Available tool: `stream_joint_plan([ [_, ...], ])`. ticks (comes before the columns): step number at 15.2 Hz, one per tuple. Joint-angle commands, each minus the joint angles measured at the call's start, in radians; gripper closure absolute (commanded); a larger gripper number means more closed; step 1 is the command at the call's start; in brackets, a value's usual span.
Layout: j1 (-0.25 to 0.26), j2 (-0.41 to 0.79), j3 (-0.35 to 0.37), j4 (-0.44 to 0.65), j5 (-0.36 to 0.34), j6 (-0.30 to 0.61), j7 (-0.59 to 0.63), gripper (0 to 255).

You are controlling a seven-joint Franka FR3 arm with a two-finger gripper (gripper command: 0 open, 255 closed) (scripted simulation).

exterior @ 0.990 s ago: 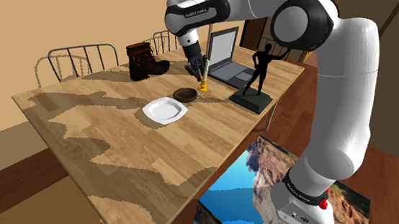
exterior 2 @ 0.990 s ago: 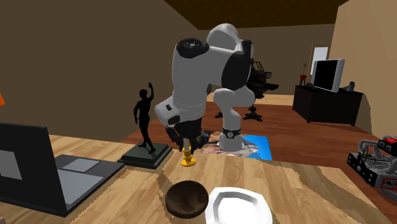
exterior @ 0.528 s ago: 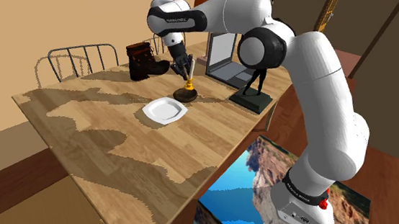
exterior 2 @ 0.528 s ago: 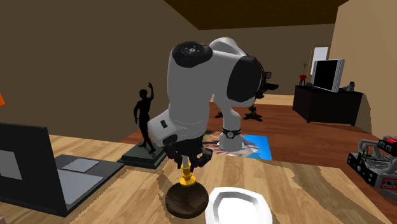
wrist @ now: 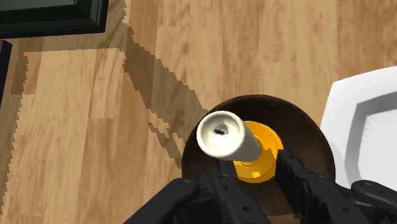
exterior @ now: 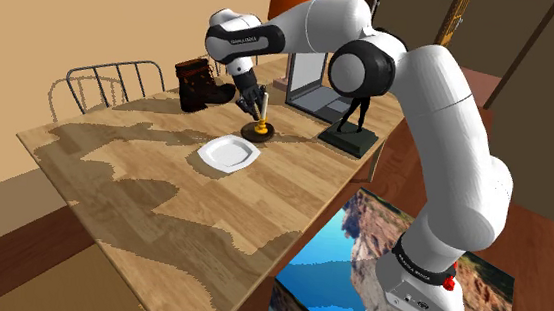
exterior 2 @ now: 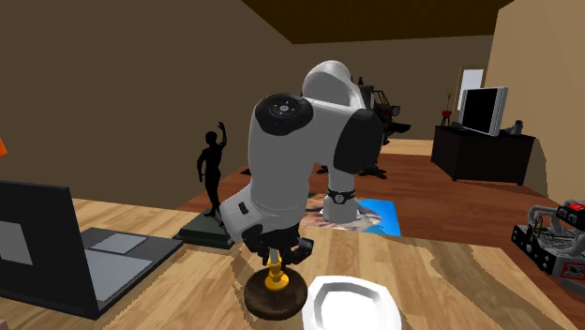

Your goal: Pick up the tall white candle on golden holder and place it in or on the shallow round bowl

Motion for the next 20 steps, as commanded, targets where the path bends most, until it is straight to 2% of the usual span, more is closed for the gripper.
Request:
stream_joint_plan([
  [1, 0.000, -0.002, 0.000, -0.008, 0.000, 0.007, 0.002, 255],
  [7, 0.000, -0.002, 0.000, -0.008, 0.000, 0.007, 0.002, 255],
  [8, 0.000, -0.002, 0.000, -0.008, 0.000, 0.007, 0.002, 0],
  [13, 0.000, -0.002, 0.000, -0.008, 0.000, 0.007, 0.002, 0],
  [15, 0.011, 0.053, -0.001, 0.147, 0.001, -0.092, -0.011, 0],
  [17, 0.024, 0.146, -0.007, 0.362, 0.001, -0.214, -0.029, 0],
  [20, 0.024, 0.145, -0.007, 0.360, 0.001, -0.213, -0.029, 0],
])
